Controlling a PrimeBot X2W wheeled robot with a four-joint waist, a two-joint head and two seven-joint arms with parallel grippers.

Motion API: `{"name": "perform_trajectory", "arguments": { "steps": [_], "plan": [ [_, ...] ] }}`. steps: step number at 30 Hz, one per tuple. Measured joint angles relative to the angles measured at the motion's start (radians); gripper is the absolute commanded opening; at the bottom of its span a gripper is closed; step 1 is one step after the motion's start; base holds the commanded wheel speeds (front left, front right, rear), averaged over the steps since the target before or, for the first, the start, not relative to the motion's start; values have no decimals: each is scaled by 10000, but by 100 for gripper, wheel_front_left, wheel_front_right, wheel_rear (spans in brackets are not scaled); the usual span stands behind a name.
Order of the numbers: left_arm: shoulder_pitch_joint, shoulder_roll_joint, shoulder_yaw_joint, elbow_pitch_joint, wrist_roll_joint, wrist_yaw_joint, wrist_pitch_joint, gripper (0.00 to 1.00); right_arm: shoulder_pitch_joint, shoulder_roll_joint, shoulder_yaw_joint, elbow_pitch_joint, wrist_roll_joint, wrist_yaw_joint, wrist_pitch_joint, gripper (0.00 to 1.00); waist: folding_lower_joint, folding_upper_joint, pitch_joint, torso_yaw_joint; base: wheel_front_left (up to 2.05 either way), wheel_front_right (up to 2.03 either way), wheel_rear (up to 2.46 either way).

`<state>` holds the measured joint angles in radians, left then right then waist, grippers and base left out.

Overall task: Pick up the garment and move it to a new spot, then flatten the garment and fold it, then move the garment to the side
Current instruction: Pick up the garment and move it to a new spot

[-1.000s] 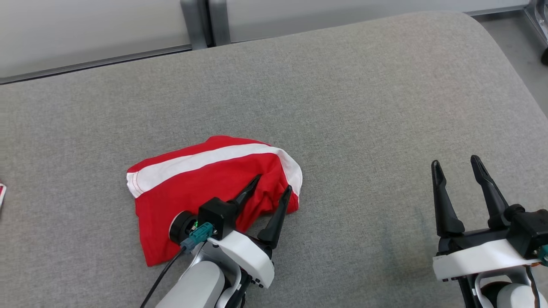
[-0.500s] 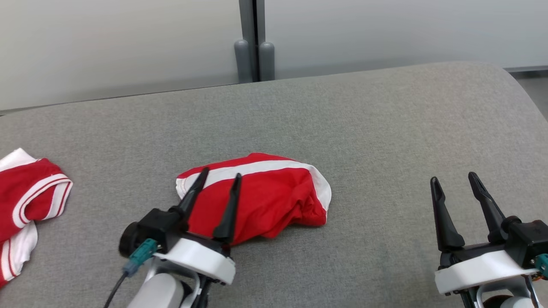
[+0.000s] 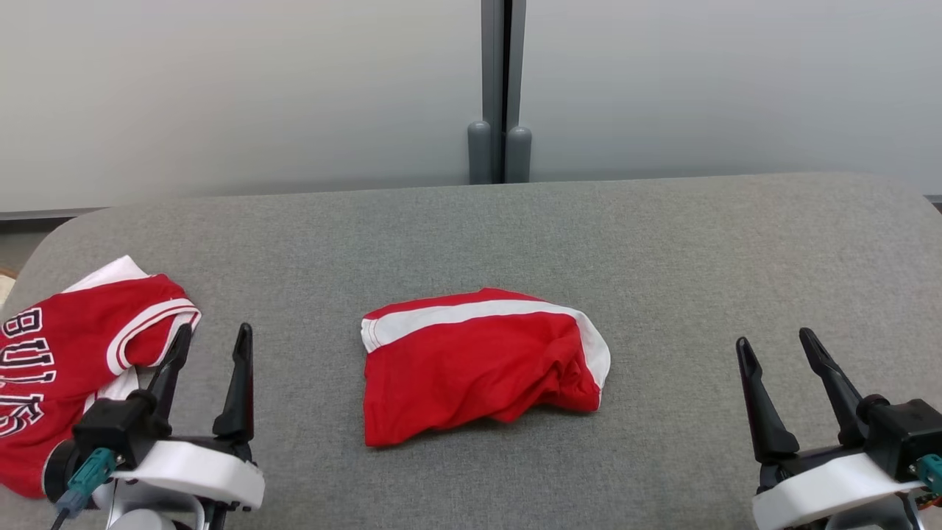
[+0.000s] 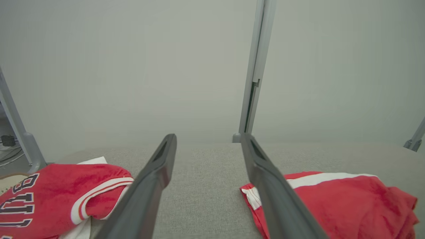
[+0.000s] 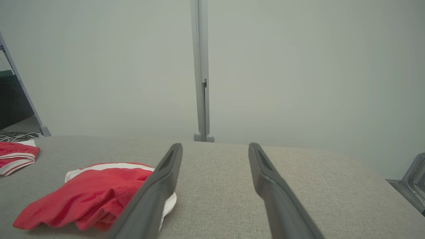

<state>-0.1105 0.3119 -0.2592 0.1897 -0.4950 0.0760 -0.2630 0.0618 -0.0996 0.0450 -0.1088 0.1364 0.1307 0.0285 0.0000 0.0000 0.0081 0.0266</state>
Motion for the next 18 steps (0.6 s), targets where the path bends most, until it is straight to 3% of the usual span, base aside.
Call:
{"name": "perform_trajectory", "arguments": {
  "steps": [18],
  "plan": [
    [1104,276,-412,-1572,6,408,1005,100,869,-81,-364,-178,127,0,215,100,0,0,-714,338,0,0,0]
  ]
}}
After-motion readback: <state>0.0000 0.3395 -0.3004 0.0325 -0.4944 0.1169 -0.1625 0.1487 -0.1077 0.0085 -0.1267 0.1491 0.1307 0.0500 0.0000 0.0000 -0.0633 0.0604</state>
